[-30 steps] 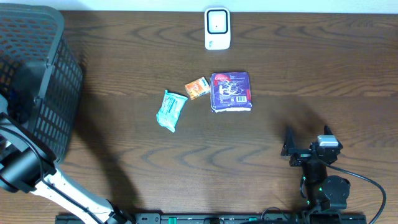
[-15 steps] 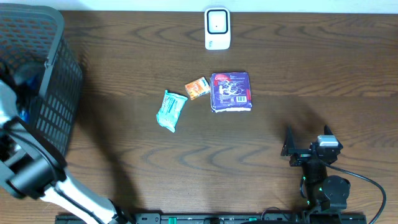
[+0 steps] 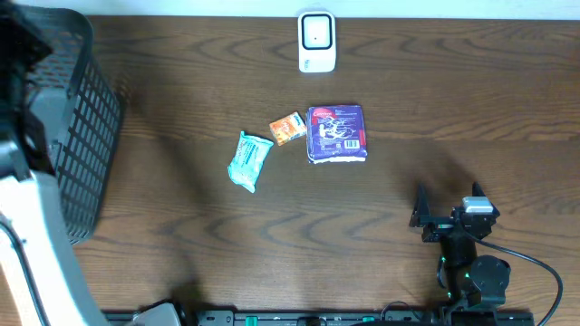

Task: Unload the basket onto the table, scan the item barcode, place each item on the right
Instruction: 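Grasp the blue snack bag in the basket with the left gripper, then lay the blue snack bag on the green wipes and lift away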

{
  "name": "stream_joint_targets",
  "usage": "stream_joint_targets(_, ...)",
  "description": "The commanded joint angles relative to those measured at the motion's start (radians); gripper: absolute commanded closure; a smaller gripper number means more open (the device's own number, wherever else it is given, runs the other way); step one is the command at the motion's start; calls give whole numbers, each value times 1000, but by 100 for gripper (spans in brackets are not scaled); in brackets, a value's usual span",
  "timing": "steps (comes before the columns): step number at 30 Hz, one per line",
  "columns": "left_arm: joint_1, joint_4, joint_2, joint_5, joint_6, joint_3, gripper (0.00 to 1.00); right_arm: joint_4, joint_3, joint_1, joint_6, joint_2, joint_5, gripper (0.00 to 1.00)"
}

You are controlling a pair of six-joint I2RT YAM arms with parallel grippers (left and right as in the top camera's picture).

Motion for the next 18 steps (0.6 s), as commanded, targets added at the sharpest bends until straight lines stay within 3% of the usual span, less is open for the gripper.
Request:
stream_joint_targets(1, -117, -10, -19, 35, -66, 13, 93, -3, -3, 8, -14, -5, 9, 1)
stream_joint_targets(4, -246, -35, -8, 12, -74, 12, 92, -3, -3, 8, -14, -5, 8, 1)
stream_joint_targets(7, -349, -108, 28, -115, -132, 12, 92, -3, -3, 8, -14, -5, 8, 1)
stream_joint_targets(10, -449, -262, 109, -277, -273, 12, 93, -3, -3, 8, -14, -5, 8, 1)
stream_joint_targets(14, -514, -423, 223, -307, -459, 12, 93, -3, -3, 8, -14, -5, 8, 1)
stream_joint_targets(18, -562, -489, 372, -306, -644, 12, 93, -3, -3, 8, -14, -5, 8, 1)
